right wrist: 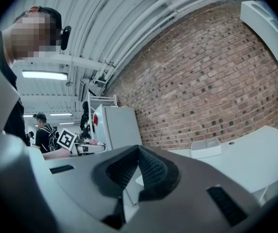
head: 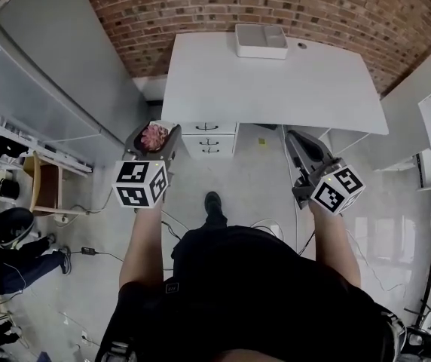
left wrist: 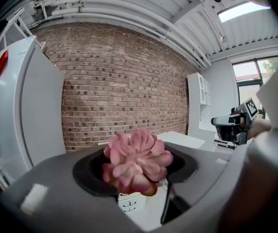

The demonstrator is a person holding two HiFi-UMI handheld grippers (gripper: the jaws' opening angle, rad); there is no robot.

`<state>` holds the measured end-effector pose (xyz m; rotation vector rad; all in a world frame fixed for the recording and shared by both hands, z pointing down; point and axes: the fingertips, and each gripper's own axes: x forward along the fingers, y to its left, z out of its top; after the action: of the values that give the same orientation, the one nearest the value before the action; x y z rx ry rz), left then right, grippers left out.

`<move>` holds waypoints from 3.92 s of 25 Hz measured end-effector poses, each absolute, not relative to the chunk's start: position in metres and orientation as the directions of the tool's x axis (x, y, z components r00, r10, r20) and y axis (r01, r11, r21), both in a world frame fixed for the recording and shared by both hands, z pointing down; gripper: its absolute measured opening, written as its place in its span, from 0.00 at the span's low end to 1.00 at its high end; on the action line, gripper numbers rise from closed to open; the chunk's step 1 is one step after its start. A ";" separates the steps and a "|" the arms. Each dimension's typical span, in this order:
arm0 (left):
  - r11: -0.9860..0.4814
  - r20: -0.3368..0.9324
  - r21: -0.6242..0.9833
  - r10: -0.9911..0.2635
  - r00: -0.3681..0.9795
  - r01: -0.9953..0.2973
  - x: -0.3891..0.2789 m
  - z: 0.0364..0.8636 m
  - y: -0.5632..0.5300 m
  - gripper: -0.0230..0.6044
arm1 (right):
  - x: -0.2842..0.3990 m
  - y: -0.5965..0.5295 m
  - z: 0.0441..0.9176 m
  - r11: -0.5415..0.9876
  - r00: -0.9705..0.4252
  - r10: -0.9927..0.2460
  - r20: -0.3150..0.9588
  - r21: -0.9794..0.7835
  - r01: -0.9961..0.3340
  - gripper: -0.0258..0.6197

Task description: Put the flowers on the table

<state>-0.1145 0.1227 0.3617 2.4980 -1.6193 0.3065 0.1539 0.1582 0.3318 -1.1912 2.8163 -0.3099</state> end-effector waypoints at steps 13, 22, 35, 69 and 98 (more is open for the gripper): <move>-0.412 0.238 0.050 -0.880 0.412 -0.910 -0.176 0.379 -0.018 0.46 | 0.076 0.024 0.339 0.693 -0.716 -0.693 0.086 -0.192 -0.695 0.05; -0.418 0.226 0.068 -0.878 0.422 -0.906 -0.208 0.379 -0.069 0.46 | 0.031 -0.022 0.337 0.707 -0.730 -0.675 0.110 -0.185 -0.682 0.05; -0.436 0.267 0.059 -0.860 0.435 -0.898 -0.192 0.387 -0.119 0.46 | 0.033 -0.081 0.346 0.724 -0.753 -0.652 0.088 -0.224 -0.653 0.05; -0.356 0.444 0.077 -0.824 0.352 -0.931 -0.103 0.431 -0.318 0.46 | 0.099 -0.307 0.402 0.781 -0.857 -0.506 0.096 -0.369 -0.503 0.05; -0.530 0.691 0.171 -0.536 0.484 -0.831 -0.099 0.643 -0.395 0.46 | 0.049 -0.321 0.489 0.654 -0.790 -0.535 0.298 -0.445 -0.611 0.05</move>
<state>-0.0990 -0.3953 0.6426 2.2417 -1.1285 0.7973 0.0493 -0.3211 0.4890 -1.0401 2.9836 -0.8881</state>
